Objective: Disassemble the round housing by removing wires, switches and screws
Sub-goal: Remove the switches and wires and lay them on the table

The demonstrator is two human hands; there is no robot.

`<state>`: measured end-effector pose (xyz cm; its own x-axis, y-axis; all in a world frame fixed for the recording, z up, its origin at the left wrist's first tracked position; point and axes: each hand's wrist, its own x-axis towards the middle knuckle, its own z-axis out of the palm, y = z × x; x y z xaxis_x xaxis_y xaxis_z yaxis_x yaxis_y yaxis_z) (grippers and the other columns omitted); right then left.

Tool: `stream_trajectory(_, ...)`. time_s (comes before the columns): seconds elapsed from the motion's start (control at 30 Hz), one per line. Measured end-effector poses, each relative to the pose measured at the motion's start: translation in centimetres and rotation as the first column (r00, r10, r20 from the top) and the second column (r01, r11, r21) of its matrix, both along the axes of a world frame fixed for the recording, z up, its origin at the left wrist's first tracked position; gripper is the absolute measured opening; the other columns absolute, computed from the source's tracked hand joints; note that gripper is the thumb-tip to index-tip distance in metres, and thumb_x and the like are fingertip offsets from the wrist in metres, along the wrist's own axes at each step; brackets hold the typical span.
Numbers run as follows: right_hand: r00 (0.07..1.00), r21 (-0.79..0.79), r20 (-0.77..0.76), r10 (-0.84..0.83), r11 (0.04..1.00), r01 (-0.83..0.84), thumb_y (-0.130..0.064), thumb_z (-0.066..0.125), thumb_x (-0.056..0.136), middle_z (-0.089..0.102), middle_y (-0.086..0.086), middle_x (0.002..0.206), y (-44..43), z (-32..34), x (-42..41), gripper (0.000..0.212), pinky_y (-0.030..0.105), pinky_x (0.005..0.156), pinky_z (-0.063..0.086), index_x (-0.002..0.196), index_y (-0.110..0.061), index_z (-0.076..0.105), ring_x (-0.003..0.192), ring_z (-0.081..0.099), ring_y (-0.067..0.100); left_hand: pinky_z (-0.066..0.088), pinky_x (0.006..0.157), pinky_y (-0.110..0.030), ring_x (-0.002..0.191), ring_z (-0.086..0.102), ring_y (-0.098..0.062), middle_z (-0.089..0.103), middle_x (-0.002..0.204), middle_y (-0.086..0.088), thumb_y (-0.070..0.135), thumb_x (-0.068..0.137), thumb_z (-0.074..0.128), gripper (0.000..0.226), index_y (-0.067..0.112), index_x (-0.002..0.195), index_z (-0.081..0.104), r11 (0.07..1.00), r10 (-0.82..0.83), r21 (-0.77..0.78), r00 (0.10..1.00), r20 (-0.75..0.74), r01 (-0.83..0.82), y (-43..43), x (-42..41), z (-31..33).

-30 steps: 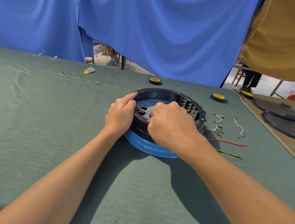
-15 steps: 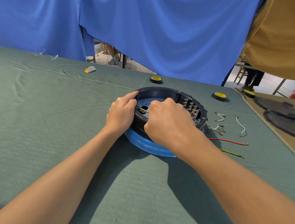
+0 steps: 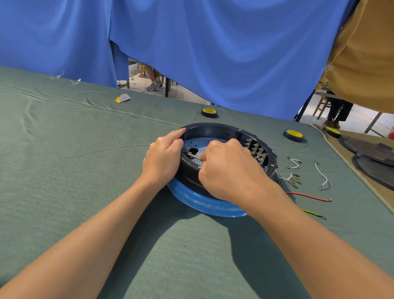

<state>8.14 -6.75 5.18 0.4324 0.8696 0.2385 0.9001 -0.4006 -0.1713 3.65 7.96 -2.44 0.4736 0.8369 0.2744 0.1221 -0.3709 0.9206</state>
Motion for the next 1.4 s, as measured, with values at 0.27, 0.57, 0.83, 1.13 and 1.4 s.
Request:
stream_trajectory(0.27,0.999,0.006,0.005,0.034,0.999,-0.034,-0.017,0.05,0.085,0.032,0.0,0.066,0.3,0.1,0.0,0.031,0.035,0.062,0.033,0.06,-0.021,0.032,0.071,0.039,0.031,0.043,0.101,-0.049,0.113,0.059,-0.032,0.069,0.118,-0.012,0.035,0.075,0.036,0.063,0.03,0.131,0.061,1.0,0.012,-0.006,1.0,-0.001,-0.012,0.1,0.0,0.0)
stream_trajectory(0.57,0.999,0.011,0.033,0.012,1.0,-0.012,-0.025,0.053,0.087,0.029,-0.002,0.071,0.8,0.2,-0.6,0.032,0.037,0.064,0.033,0.066,-0.021,0.028,0.078,0.04,0.03,0.042,0.102,-0.048,0.114,0.059,-0.029,0.069,0.121,-0.007,0.035,0.075,0.036,0.063,0.028,0.132,0.061,1.0,0.001,-0.002,1.0,-0.005,-0.001,-0.2,-0.1,0.2)
stream_trajectory(0.83,0.998,-0.047,-0.035,0.052,0.997,-0.054,-0.017,0.049,0.085,0.032,0.005,0.062,0.4,0.6,0.4,0.033,0.034,0.059,0.029,0.057,-0.016,0.031,0.073,0.042,0.033,0.042,0.103,-0.049,0.117,0.058,-0.029,0.068,0.123,-0.008,0.036,0.076,0.034,0.064,0.027,0.134,0.059,1.0,0.002,0.015,1.0,-0.007,-0.002,-0.3,-0.1,0.3)
stream_trajectory(1.13,0.942,0.181,-0.333,0.035,0.983,0.027,-0.029,0.049,0.098,0.067,0.005,0.078,0.0,1.7,5.2,0.025,0.032,0.063,0.043,0.094,-0.012,0.067,0.069,0.056,0.017,0.042,0.104,-0.047,0.115,0.059,-0.025,0.069,0.121,-0.004,0.036,0.077,0.034,0.061,0.03,0.132,0.061,1.0,-0.004,-0.015,1.0,0.013,0.005,-0.1,-0.1,0.2)
stream_trajectory(1.4,0.874,0.207,-0.446,0.192,0.972,-0.108,-0.025,0.075,0.083,0.061,-0.012,0.069,4.2,-0.1,6.1,0.009,0.021,0.059,0.038,0.076,-0.025,0.069,0.07,0.056,0.005,0.042,0.106,-0.047,0.119,0.057,-0.022,0.067,0.127,-0.001,0.035,0.078,0.037,0.059,0.028,0.131,0.062,1.0,-0.007,0.002,1.0,0.028,0.007,0.0,-0.1,0.1)
